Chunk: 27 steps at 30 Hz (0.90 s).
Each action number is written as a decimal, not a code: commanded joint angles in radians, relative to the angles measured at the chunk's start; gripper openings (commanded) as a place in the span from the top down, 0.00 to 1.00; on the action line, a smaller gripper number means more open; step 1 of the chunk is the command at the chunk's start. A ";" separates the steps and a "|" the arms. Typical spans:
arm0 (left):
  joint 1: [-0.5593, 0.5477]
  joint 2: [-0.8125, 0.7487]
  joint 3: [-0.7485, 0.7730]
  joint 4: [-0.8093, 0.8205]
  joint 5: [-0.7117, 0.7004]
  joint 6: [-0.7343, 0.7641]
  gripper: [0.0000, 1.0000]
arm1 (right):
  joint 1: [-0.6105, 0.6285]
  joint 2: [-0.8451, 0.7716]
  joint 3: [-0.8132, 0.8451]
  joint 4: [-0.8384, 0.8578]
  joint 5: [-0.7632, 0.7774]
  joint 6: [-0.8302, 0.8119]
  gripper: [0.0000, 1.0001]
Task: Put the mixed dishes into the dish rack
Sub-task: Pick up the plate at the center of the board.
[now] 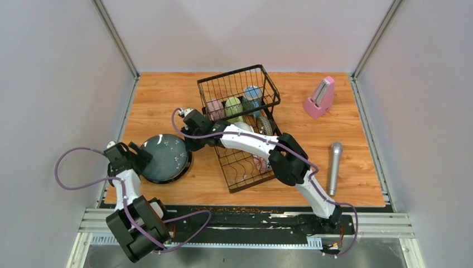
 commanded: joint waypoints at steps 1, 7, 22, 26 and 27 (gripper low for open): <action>0.000 -0.008 -0.020 0.079 0.163 0.004 0.17 | 0.000 -0.057 -0.025 0.079 -0.128 0.033 0.95; -0.001 -0.055 -0.029 0.072 0.163 -0.002 0.20 | -0.011 -0.026 -0.001 0.050 -0.031 0.094 0.66; 0.000 -0.136 0.016 -0.032 0.041 -0.010 0.16 | -0.013 0.095 0.139 -0.012 -0.041 0.054 0.57; -0.001 -0.107 0.017 -0.005 0.094 -0.011 0.27 | -0.013 0.106 0.148 -0.012 -0.075 0.061 0.58; -0.001 -0.098 0.014 0.011 0.106 -0.011 0.34 | -0.013 0.105 0.148 -0.012 -0.077 0.061 0.58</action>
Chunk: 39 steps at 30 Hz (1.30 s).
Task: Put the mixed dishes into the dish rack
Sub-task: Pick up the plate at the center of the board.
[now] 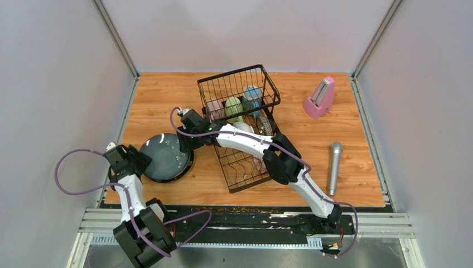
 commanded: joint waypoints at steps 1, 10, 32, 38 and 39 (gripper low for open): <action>-0.005 0.021 0.040 0.057 0.104 -0.023 0.37 | -0.003 0.019 0.048 0.006 -0.047 0.006 0.58; -0.005 0.061 0.010 0.126 0.221 -0.016 0.66 | -0.008 -0.034 0.016 0.025 -0.076 0.017 0.69; -0.005 0.035 -0.041 0.145 0.348 -0.055 0.58 | -0.008 -0.123 -0.102 0.221 -0.262 0.142 0.63; -0.005 -0.015 -0.064 0.137 0.388 -0.094 0.59 | -0.003 -0.110 -0.102 0.233 -0.269 0.256 0.60; -0.005 -0.018 -0.071 0.137 0.390 -0.096 0.59 | 0.002 -0.110 -0.108 0.243 -0.261 0.266 0.60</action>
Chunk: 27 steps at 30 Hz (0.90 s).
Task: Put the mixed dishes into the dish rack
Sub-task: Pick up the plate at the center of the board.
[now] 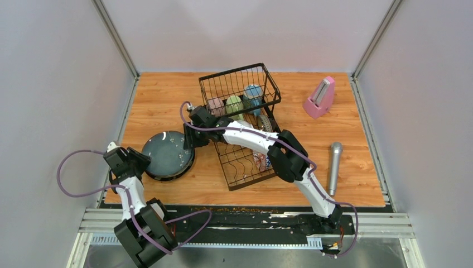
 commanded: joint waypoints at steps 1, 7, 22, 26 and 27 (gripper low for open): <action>-0.031 -0.043 -0.022 0.001 0.274 -0.111 0.59 | 0.045 -0.047 0.007 0.184 -0.161 0.141 0.60; -0.030 -0.042 -0.039 0.006 0.314 -0.122 0.59 | 0.080 -0.086 -0.041 0.274 -0.133 0.110 0.67; -0.031 -0.038 -0.058 0.044 0.326 -0.136 0.55 | 0.096 -0.111 -0.090 0.378 -0.237 0.057 0.67; -0.030 -0.047 -0.066 0.061 0.352 -0.140 0.56 | 0.096 -0.086 -0.068 0.348 -0.225 0.061 0.69; -0.030 -0.053 -0.068 0.062 0.355 -0.142 0.56 | 0.096 -0.080 -0.064 0.348 -0.232 0.060 0.69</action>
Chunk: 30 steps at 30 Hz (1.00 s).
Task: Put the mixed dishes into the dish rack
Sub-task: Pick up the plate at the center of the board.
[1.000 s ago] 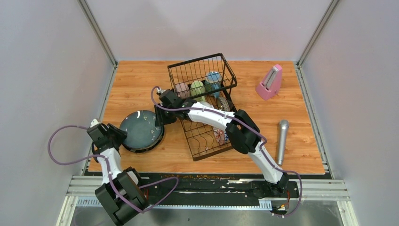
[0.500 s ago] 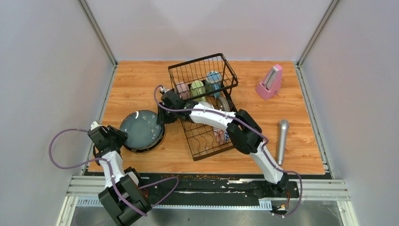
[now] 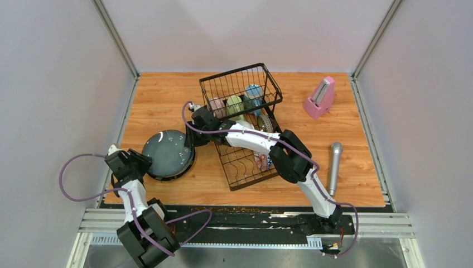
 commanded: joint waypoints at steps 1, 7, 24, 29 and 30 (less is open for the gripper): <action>-0.039 -0.020 -0.018 0.027 0.332 -0.106 0.56 | 0.094 -0.023 0.056 0.190 -0.279 0.043 0.70; -0.039 -0.039 -0.035 0.048 0.363 -0.111 0.57 | 0.105 -0.027 0.059 0.222 -0.407 -0.073 0.75; -0.040 -0.051 -0.039 0.051 0.397 -0.114 0.57 | 0.124 -0.046 0.087 0.186 -0.302 -0.100 0.87; -0.039 -0.069 -0.042 0.066 0.393 -0.137 0.54 | 0.134 -0.059 0.069 0.185 -0.273 -0.147 0.75; -0.039 -0.071 -0.044 0.068 0.392 -0.144 0.54 | 0.135 -0.048 0.078 0.176 -0.272 -0.150 0.75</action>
